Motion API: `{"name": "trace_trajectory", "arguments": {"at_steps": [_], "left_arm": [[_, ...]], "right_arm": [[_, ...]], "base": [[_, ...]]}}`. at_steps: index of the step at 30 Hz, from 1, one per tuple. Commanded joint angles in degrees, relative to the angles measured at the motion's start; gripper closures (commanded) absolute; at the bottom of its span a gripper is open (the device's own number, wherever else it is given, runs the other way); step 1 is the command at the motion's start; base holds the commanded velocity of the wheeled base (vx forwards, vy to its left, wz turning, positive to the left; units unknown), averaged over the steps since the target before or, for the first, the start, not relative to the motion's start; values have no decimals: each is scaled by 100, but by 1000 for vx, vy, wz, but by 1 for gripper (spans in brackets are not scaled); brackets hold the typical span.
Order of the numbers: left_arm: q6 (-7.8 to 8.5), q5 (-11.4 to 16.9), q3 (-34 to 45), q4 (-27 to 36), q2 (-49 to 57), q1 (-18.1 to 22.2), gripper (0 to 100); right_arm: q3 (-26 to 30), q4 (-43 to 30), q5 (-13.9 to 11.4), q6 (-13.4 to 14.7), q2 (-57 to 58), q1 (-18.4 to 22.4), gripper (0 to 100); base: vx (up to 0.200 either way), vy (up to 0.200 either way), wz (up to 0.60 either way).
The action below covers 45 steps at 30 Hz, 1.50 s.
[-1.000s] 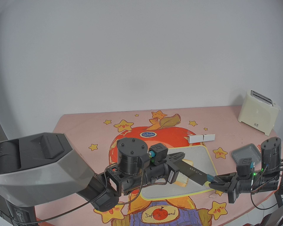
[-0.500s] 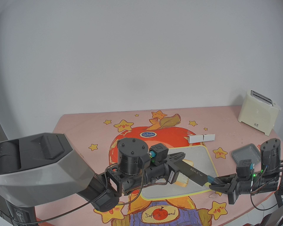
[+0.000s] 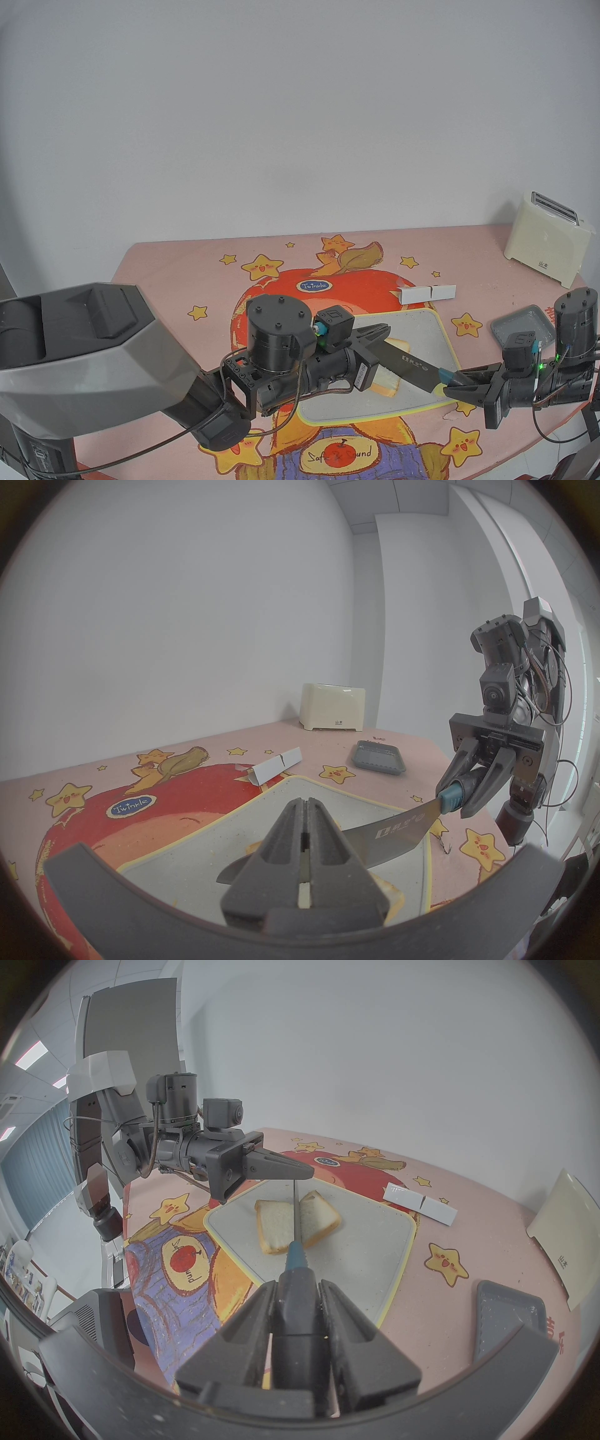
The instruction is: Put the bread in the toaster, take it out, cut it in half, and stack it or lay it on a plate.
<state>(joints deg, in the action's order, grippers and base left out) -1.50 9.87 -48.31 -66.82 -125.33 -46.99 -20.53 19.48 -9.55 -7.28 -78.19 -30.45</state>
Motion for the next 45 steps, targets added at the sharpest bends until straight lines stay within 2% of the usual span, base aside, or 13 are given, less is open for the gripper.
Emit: {"name": "trace_trajectory", "arguments": {"at_steps": [1,45], "left_arm": [[1,6,6,37,-26,-3,100],[1,6,15,90,237,-55,100]], "right_arm": [[14,38,-3,-11,-12,4,100],[40,56,5,-11,-82,22,100]], "base": [[0,0,0],[0,0,0]]}}
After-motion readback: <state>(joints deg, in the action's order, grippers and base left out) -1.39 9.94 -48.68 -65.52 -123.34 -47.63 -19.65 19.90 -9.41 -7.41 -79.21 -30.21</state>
